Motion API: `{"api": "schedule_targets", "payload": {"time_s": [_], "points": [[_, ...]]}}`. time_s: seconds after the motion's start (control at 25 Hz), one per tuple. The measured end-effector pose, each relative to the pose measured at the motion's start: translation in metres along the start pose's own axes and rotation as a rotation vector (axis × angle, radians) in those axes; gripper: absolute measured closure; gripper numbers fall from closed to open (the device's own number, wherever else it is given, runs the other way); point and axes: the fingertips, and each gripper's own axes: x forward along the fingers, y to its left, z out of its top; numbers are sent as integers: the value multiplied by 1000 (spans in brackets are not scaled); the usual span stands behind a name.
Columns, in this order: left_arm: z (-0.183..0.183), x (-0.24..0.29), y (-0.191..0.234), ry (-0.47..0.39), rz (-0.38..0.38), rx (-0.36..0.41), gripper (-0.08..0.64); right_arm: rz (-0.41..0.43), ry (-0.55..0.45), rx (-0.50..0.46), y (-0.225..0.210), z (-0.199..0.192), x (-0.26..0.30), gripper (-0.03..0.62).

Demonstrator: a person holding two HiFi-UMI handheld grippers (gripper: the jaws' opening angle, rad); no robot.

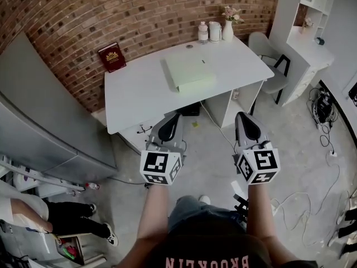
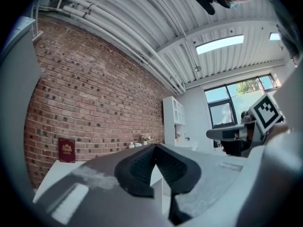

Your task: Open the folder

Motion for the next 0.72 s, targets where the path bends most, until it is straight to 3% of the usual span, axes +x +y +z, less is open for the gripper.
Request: {"api": "schedule_targets", "payload": {"time_s": [0.48, 0.64, 0.72], "points": [[-18, 43, 30, 51, 58, -14, 571, 37, 30, -29, -11, -17, 43, 592], [-25, 71, 42, 120, 44, 32, 571, 52, 34, -22, -18, -17, 70, 598], [-26, 86, 47, 132, 20, 33, 571, 82, 58, -18, -19, -19, 87, 550]]}}
